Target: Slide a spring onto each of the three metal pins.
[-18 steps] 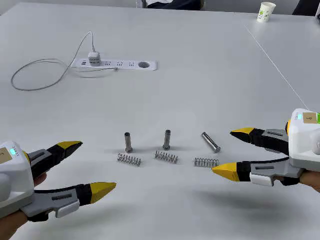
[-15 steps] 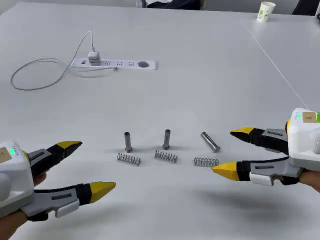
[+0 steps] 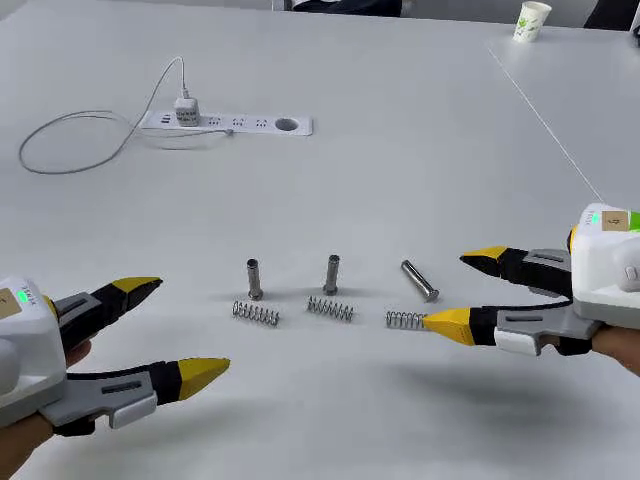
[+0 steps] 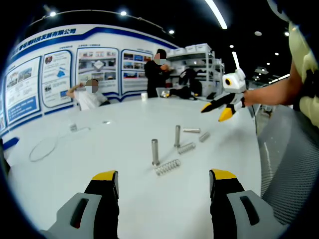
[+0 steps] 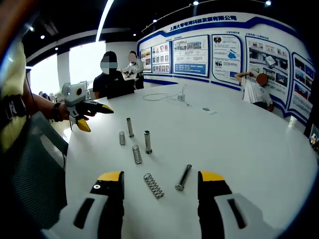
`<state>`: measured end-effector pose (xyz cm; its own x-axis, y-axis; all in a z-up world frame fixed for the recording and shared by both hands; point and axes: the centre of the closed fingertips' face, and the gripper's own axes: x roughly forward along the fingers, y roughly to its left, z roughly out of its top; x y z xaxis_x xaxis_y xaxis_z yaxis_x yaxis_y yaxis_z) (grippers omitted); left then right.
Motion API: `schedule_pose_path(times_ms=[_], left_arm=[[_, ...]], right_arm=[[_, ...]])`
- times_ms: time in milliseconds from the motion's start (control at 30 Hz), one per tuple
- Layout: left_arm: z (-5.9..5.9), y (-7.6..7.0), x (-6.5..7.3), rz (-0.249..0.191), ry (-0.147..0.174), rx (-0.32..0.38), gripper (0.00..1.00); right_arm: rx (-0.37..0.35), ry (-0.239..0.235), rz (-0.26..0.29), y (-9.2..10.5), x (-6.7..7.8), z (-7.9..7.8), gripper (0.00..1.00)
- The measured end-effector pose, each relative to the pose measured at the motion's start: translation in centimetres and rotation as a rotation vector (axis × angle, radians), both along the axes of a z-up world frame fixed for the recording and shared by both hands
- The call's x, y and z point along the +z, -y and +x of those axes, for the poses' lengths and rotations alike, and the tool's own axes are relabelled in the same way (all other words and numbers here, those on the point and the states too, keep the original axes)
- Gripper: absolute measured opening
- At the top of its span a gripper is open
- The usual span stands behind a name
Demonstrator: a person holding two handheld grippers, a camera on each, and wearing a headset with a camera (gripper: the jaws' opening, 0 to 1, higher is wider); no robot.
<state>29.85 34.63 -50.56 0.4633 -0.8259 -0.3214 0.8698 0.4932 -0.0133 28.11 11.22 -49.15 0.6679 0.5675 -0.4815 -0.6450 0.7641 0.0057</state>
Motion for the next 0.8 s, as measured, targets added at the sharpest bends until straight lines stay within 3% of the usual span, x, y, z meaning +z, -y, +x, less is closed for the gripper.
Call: schedule_pose_path(times_ms=[367,800], left_arm=[[-0.1,-0.3,-0.2,-0.005,-0.002,0.014,0.75],[-0.2,-0.1,-0.3,-0.017,-0.006,0.022,0.75]], right_arm=[[-0.071,-0.032,-0.049,0.8,-0.3,1.9,0.57],[-0.147,-0.059,-0.095,1.2,-0.7,4.2,0.44]])
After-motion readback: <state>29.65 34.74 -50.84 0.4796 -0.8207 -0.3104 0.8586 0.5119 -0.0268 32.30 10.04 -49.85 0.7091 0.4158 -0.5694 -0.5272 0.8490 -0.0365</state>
